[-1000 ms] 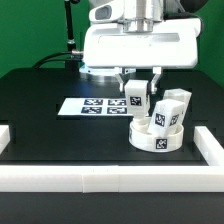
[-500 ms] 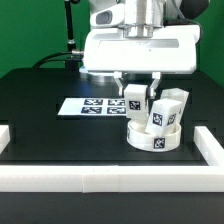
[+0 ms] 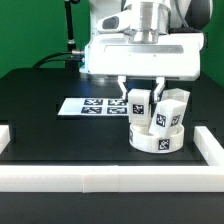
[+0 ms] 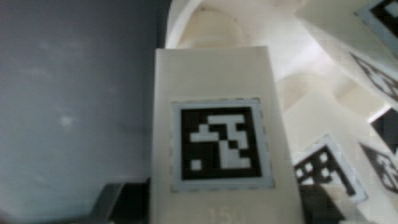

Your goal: Assemble stool

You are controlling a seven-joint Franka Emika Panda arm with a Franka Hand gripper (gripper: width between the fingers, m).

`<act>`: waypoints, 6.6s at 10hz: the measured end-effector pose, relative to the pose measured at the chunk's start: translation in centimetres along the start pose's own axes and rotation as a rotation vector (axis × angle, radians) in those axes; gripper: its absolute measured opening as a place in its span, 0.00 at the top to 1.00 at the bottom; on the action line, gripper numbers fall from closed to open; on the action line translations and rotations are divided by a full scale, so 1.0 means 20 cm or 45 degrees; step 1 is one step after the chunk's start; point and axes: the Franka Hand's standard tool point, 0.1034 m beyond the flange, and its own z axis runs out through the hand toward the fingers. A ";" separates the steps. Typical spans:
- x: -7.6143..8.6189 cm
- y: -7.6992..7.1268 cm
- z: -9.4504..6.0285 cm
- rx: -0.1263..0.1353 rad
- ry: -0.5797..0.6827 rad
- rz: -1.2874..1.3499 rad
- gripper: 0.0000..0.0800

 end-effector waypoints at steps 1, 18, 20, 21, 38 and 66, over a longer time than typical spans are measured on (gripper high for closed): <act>0.00 0.00 0.00 0.000 -0.001 0.001 0.58; 0.17 0.02 -0.11 0.112 -0.599 0.054 0.19; 0.16 0.02 -0.12 0.127 -0.801 0.080 0.19; 0.17 0.03 -0.11 0.125 -0.805 0.083 0.19; 0.02 0.02 -0.01 -0.088 -0.727 0.601 0.58; 0.03 -0.27 -0.13 -0.084 -0.685 1.100 0.19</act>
Offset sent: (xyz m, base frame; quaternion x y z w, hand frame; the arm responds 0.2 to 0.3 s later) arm 0.0189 0.0099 0.0351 0.0451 -0.0783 0.0130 0.9958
